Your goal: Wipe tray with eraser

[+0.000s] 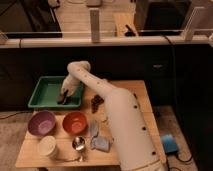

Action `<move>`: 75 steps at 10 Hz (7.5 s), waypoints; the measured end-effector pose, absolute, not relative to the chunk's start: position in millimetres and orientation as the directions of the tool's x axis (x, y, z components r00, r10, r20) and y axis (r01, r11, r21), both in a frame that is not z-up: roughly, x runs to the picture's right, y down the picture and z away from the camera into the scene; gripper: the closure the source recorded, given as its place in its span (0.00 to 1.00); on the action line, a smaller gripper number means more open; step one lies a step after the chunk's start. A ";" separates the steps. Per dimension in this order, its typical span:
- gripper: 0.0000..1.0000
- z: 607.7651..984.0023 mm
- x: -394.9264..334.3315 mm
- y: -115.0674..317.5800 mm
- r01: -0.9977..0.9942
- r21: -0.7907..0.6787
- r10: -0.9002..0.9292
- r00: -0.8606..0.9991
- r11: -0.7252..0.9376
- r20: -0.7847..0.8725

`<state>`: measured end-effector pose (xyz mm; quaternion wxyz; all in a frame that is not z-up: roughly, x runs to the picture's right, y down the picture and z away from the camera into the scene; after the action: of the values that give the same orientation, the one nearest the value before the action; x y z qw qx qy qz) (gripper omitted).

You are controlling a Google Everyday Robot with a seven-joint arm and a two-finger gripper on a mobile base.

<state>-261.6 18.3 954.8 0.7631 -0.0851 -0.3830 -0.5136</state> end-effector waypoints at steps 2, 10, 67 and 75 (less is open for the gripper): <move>0.81 956.1 -249.3 21.3 0.849 0.242 -0.713 0.203 0.469 0.671; 0.81 969.1 -227.5 3.7 0.828 0.208 -0.697 0.272 0.521 0.663; 0.81 964.8 -239.6 -12.8 0.811 0.250 -0.710 0.263 0.530 0.653; 0.81 932.6 -315.7 5.9 0.827 0.387 -0.756 0.069 0.408 0.651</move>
<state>-315.7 5.9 932.6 0.7298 -0.0424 -0.4142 -0.5422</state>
